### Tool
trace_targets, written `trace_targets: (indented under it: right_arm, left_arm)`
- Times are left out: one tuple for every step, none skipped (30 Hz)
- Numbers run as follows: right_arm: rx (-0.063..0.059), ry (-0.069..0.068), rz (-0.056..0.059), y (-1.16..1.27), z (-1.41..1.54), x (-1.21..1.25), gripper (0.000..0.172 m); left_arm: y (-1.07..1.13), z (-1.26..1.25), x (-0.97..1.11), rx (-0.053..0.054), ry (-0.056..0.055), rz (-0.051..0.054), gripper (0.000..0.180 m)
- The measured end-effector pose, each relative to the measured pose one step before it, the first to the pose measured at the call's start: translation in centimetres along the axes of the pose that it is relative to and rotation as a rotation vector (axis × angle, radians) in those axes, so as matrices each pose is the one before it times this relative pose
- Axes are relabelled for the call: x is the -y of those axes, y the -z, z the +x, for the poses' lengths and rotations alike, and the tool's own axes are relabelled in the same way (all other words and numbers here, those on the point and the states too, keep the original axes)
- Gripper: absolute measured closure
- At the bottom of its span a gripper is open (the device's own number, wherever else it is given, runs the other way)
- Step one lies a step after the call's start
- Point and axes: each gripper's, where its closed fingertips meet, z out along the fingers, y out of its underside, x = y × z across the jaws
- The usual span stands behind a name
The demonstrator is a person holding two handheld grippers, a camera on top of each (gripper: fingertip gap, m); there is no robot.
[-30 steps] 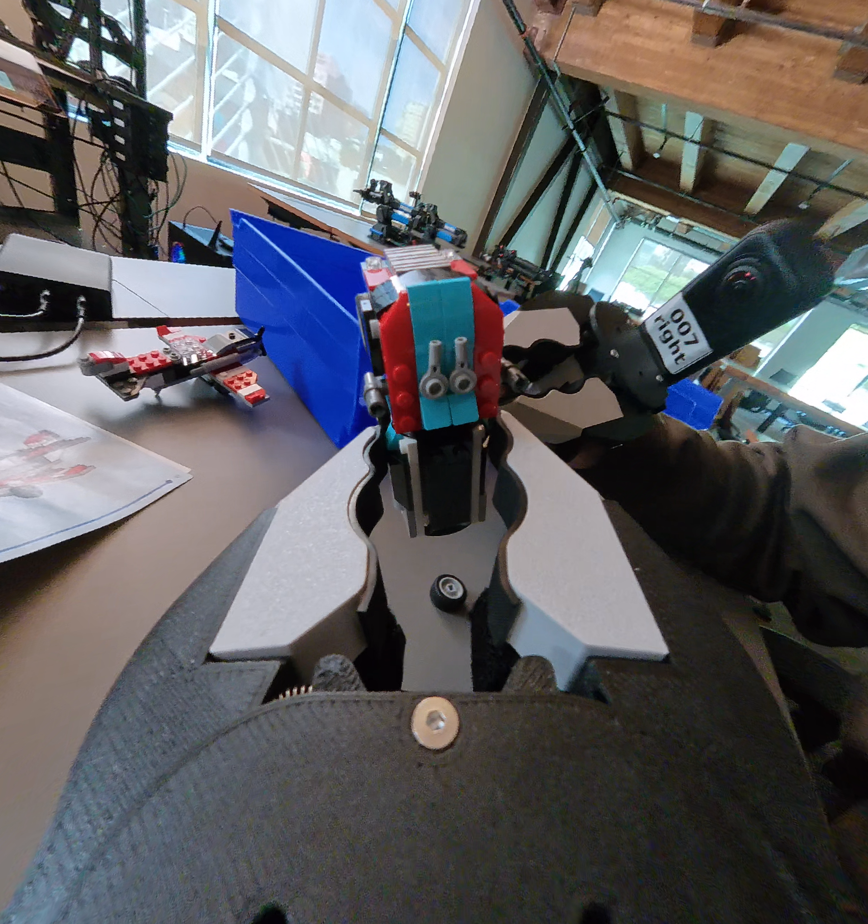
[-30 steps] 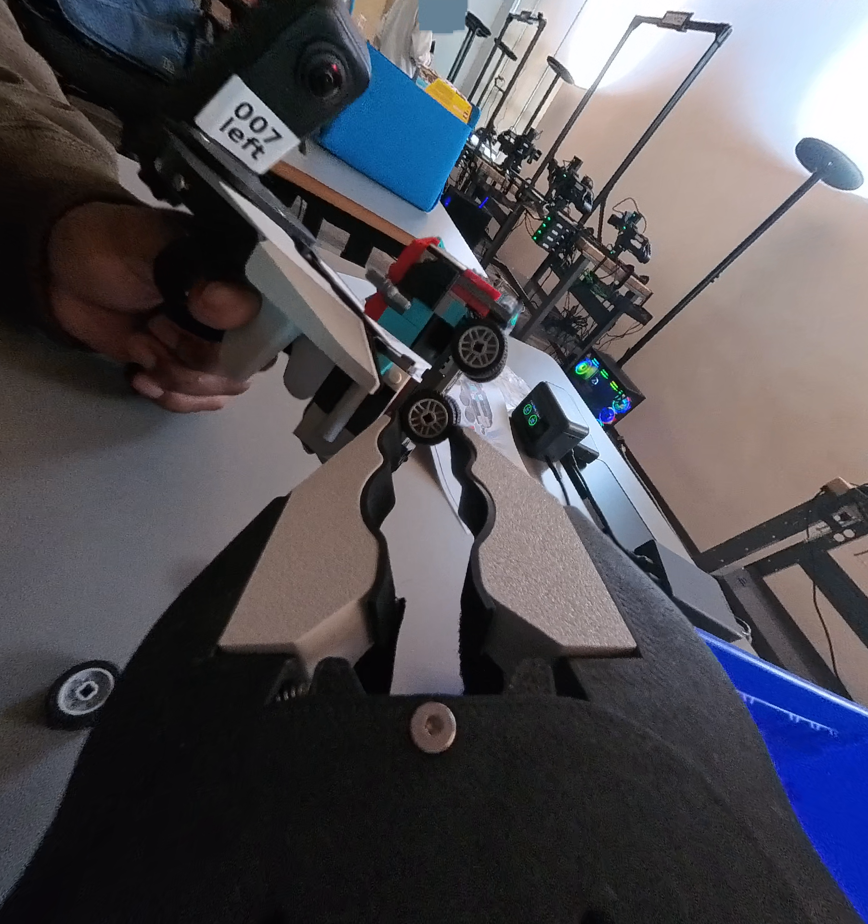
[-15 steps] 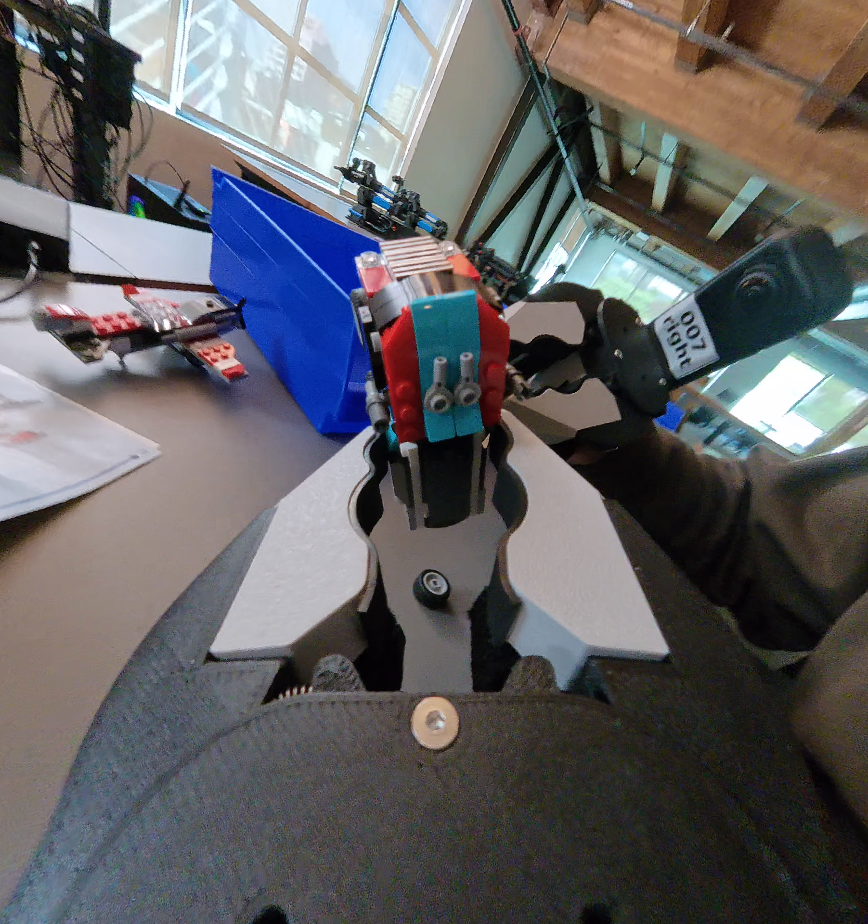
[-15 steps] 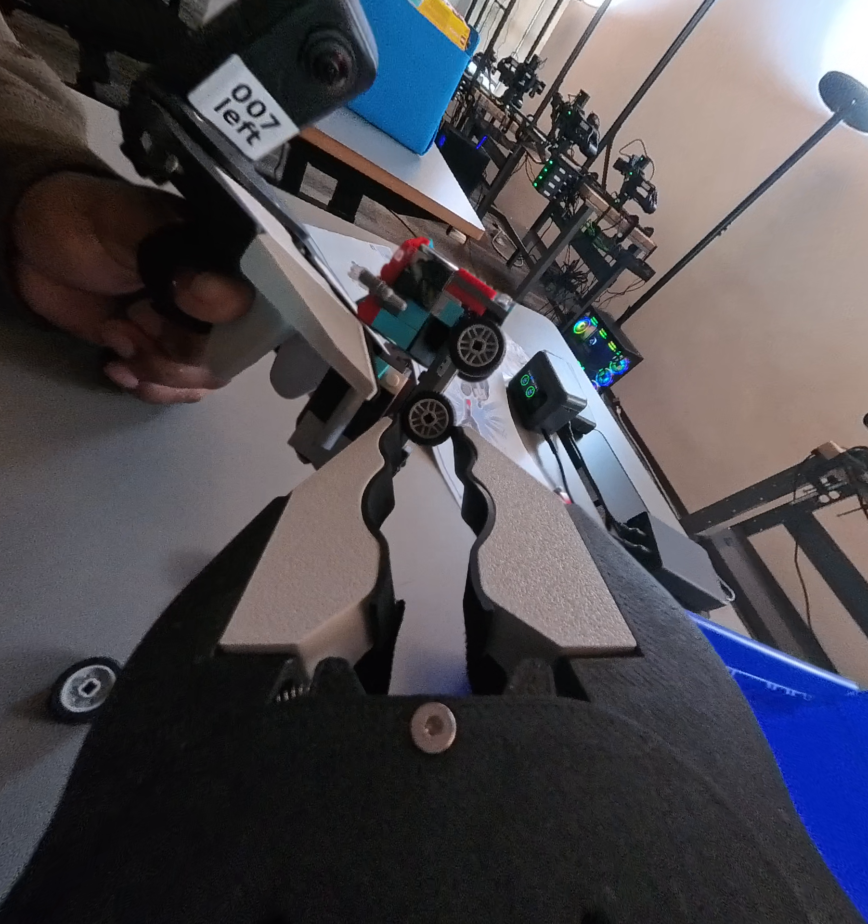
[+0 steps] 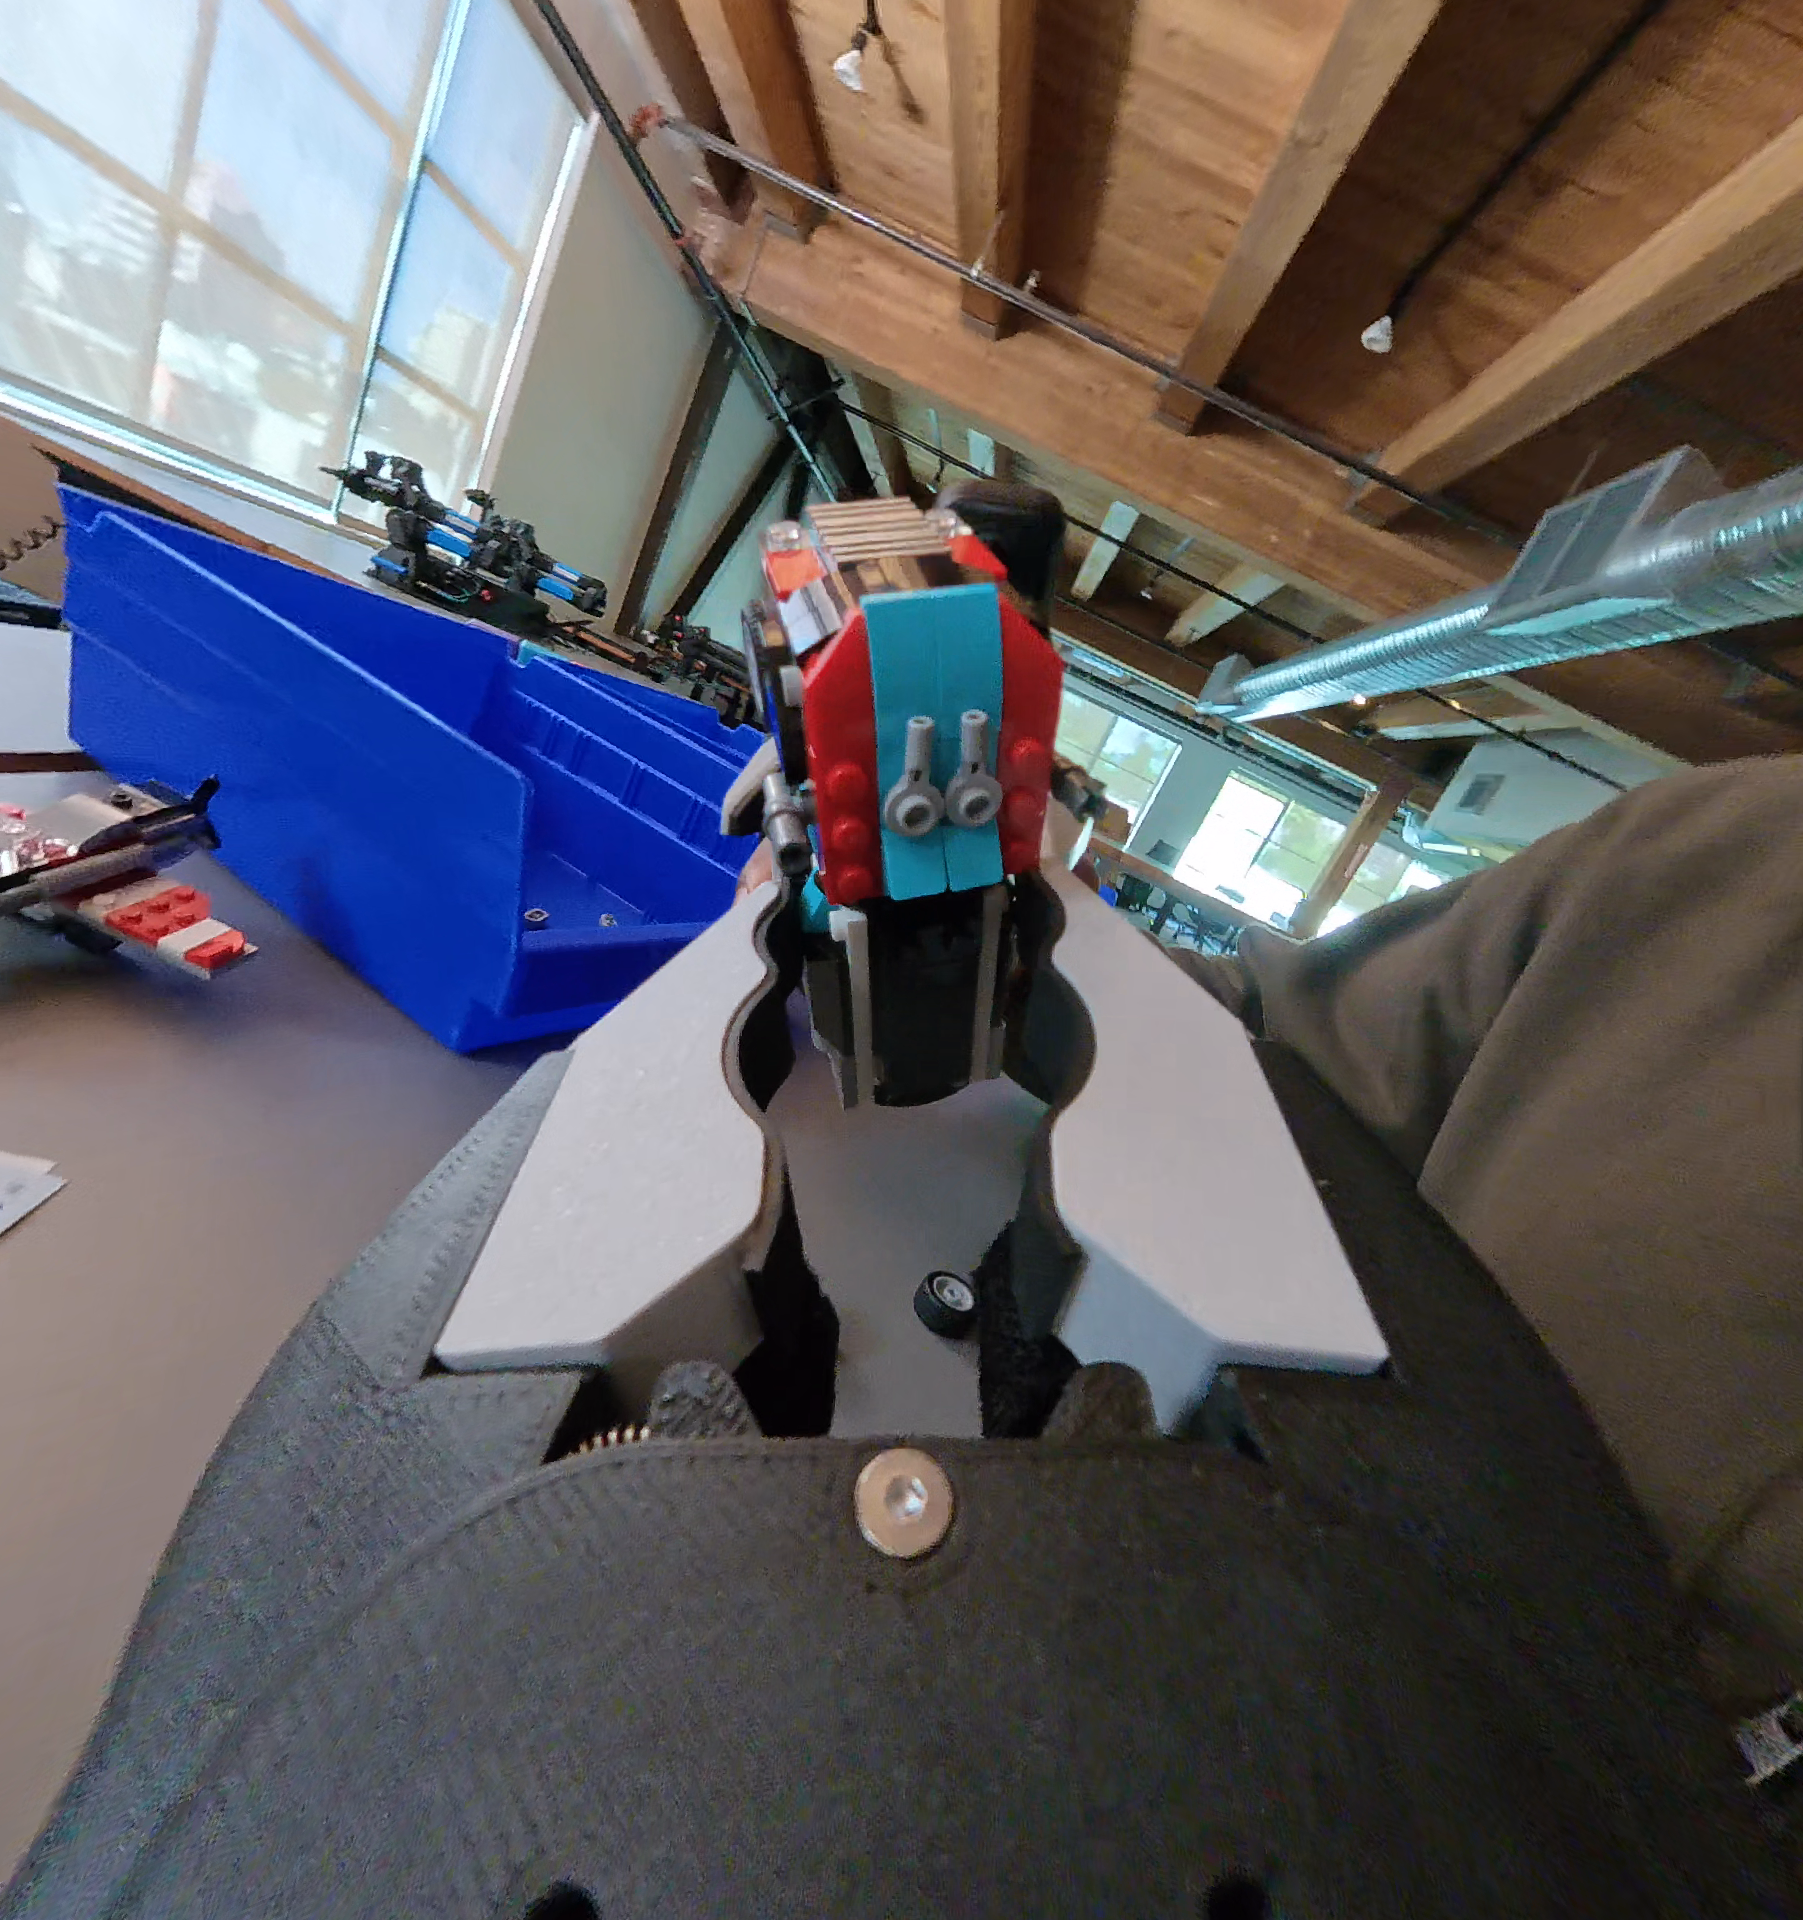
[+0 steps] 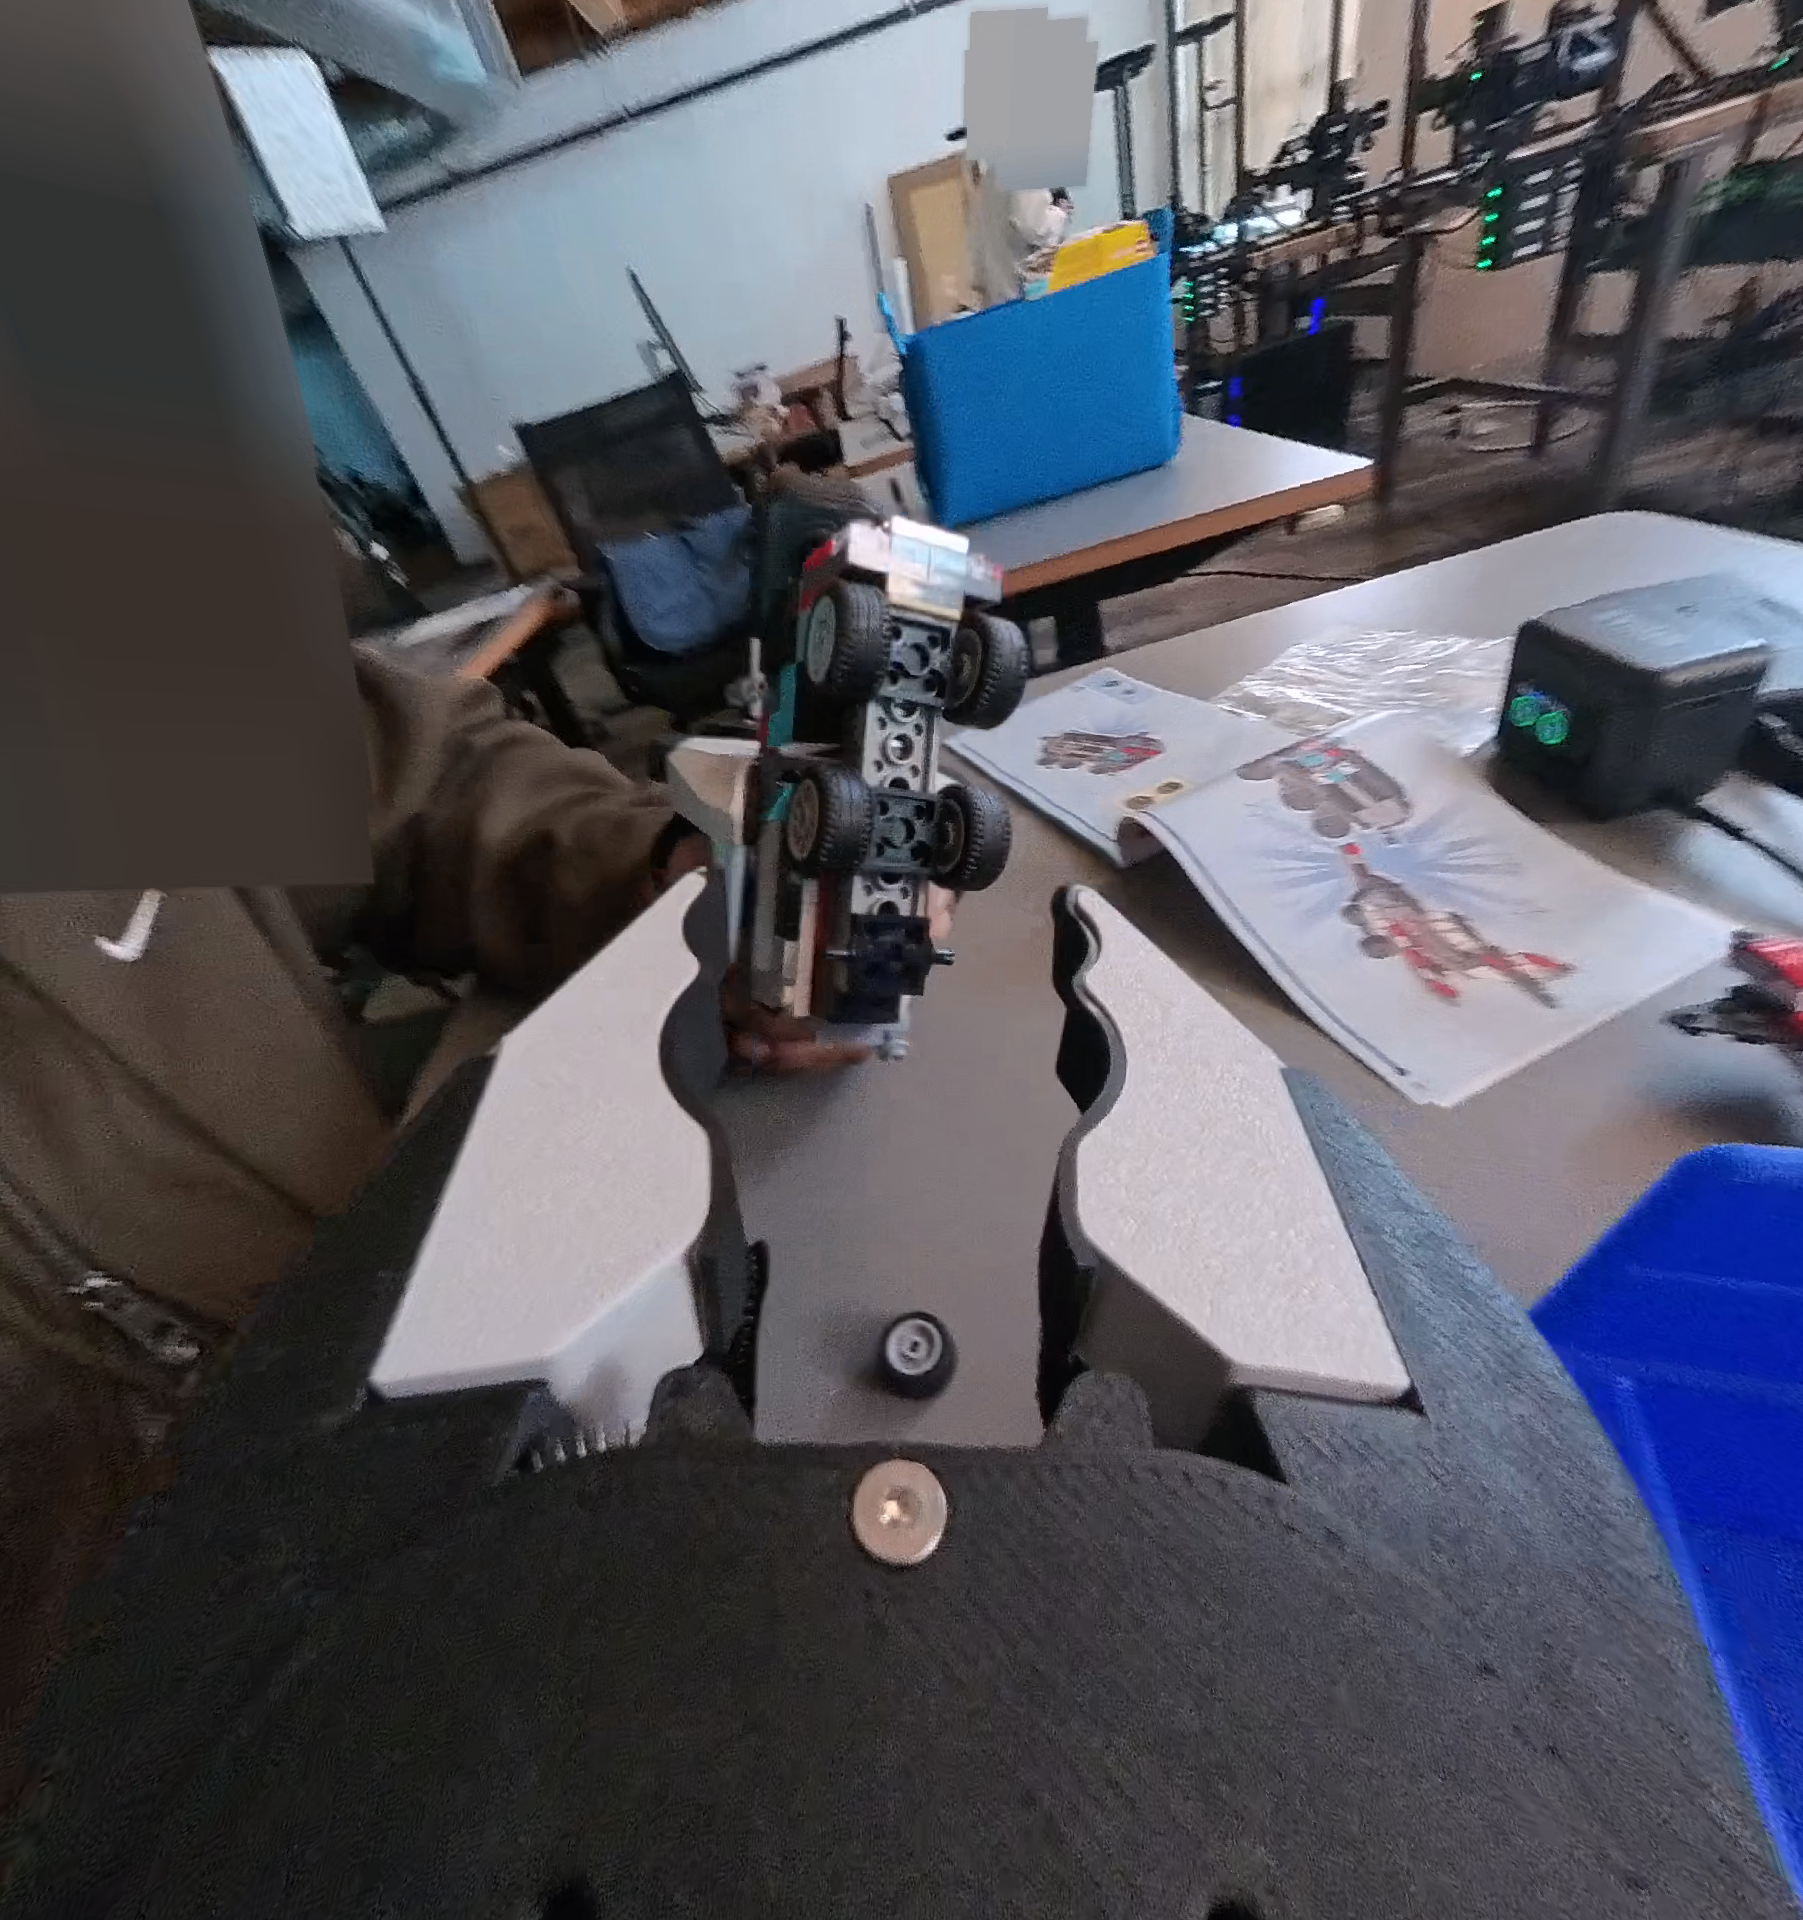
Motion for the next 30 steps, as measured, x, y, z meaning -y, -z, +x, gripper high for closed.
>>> trace_targets:
  right_arm:
    - [0.0231, -0.0264, 0.0104, 0.013, -0.295, 0.145, 0.109]
    - [0.0166, -0.0205, 0.0109, 0.007, -0.237, 0.156, 0.108]
    - [0.0118, -0.0152, 0.0095, 0.003, -0.199, 0.152, 0.109]
    - [0.0095, -0.0118, 0.0046, -0.016, -0.169, 0.08, 0.109]
    - [0.0064, -0.0078, 0.002, -0.033, -0.142, 0.03, 0.111]
    - [0.0006, -0.0023, -0.0026, -0.037, -0.05, -0.064, 0.114]
    - [-0.0065, 0.0031, -0.0079, -0.056, 0.047, -0.157, 0.118]
    - [-0.0098, 0.0063, -0.0087, -0.041, 0.121, -0.187, 0.126]
    - [0.0005, 0.0058, -0.0023, -0.017, -0.021, -0.111, 0.128]
    - [0.0064, -0.0005, 0.0034, 0.0, -0.084, -0.025, 0.128]
    - [0.0043, -0.0023, 0.0026, -0.009, -0.015, -0.028, 0.128]
    - [0.0028, 0.0002, 0.0008, 0.002, 0.002, -0.05, 0.128]
    - [0.0033, 0.001, -0.0004, 0.004, 0.02, -0.06, 0.128]
    - [0.007, -0.0017, -0.0001, 0.005, -0.032, -0.05, 0.128]
    - [0.0083, -0.0039, -0.0007, 0.002, -0.045, -0.05, 0.128]
    - [0.0069, -0.003, -0.0013, 0.007, -0.034, -0.043, 0.129]
    - [0.005, -0.0031, -0.0011, -0.005, 0.0, -0.058, 0.13]
    - [0.0052, -0.0047, -0.0001, -0.001, -0.004, -0.051, 0.13]
    - [0.0064, -0.0069, 0.0007, -0.024, -0.02, -0.043, 0.13]
    - [0.0069, -0.0059, 0.0016, -0.011, -0.036, -0.026, 0.13]
    - [0.0054, -0.0045, 0.0022, -0.021, -0.048, -0.011, 0.13]
    - [0.0017, -0.0053, 0.0027, -0.011, 0.0, 0.017, 0.13]
    - [-0.0032, -0.0049, 0.0025, -0.022, 0.059, 0.022, 0.13]
    - [-0.0079, -0.0029, 0.0033, -0.005, 0.142, 0.043, 0.13]
    - [-0.0112, -0.002, 0.0034, 0.024, 0.194, 0.033, 0.13]
    - [-0.0176, -0.0021, -0.0002, 0.038, 0.272, -0.01, 0.13]
    - [-0.0296, 0.0044, -0.0041, 0.123, 0.405, -0.044, 0.128]
    - [-0.0302, 0.0104, -0.0054, 0.227, 0.361, -0.061, 0.12]
    - [-0.0226, 0.0072, -0.0096, 0.351, 0.229, -0.088, 0.114]
    - [-0.0283, 0.0091, -0.0156, 0.429, 0.269, -0.165, 0.112]
  left_arm:
    - [-0.005, 0.143, -0.05, -0.009, -0.0181, -0.0079, 0.137]
    - [-0.029, 0.157, -0.083, -0.0091, -0.0135, -0.0074, 0.137]
    - [-0.039, 0.153, -0.102, -0.0087, -0.0079, -0.0075, 0.137]
    - [-0.06, 0.122, -0.137, -0.0058, -0.0068, -0.0072, 0.136]
    - [-0.062, 0.093, -0.151, -0.0027, -0.0062, -0.0079, 0.136]
    - [-0.066, 0.078, -0.132, -0.0031, -0.0044, -0.0068, 0.136]
    - [-0.065, 0.1, -0.131, -0.0041, -0.0038, -0.0075, 0.136]
    - [-0.053, 0.119, -0.097, -0.0038, -0.0057, -0.0054, 0.136]
    - [-0.048, 0.102, -0.084, -0.0028, -0.005, -0.0056, 0.136]
    - [-0.023, 0.029, -0.045, 0.0003, -0.0027, -0.0027, 0.136]
    - [-0.017, 0.024, -0.024, -0.0011, 0.0009, -0.0026, 0.136]
    - [0.002, -0.009, -0.043, 0.0017, -0.0009, -0.0022, 0.136]
    - [-0.006, -0.014, -0.033, 0.0015, 0.0019, -0.0022, 0.136]
    - [-0.024, 0.068, -0.058, -0.0037, 0.0021, -0.004, 0.137]
    - [-0.015, 0.047, -0.052, -0.0004, -0.0046, -0.0034, 0.136]
    - [-0.009, 0.035, -0.041, 0.0001, -0.003, -0.0039, 0.136]
    - [-0.014, 0.029, -0.028, -0.0015, 0.0007, -0.0029, 0.136]
    - [-0.012, 0.03, -0.004, 0.0, -0.0011, -0.0006, 0.137]
    - [-0.002, 0.0, -0.046, 0.0027, -0.0066, -0.0038, 0.137]
    - [-0.008, 0.042, -0.019, 0.001, -0.0078, -0.0028, 0.137]
    - [-0.005, 0.018, 0.016, 0.0012, -0.0033, 0.0003, 0.137]
    - [0.02, -0.017, 0.066, 0.0011, 0.0024, 0.0035, 0.137]
    - [0.037, -0.097, 0.098, 0.0035, 0.0064, 0.0079, 0.137]
    - [0.041, -0.169, 0.155, 0.0081, 0.0075, 0.011, 0.137]
    - [0.045, -0.21, 0.157, 0.0097, 0.0127, 0.009, 0.137]
    - [0.066, -0.276, 0.115, 0.012, 0.0165, 0.005, 0.137]
    - [0.11, -0.499, 0.155, 0.0264, 0.015, 0.0078, 0.137]
    - [0.154, -0.661, 0.15, 0.0334, 0.024, 0.0081, 0.137]
    - [0.155, -0.681, 0.082, 0.0267, 0.0379, 0.0037, 0.136]
    - [0.141, -0.76, 0.058, 0.0315, 0.0455, 0.0032, 0.136]
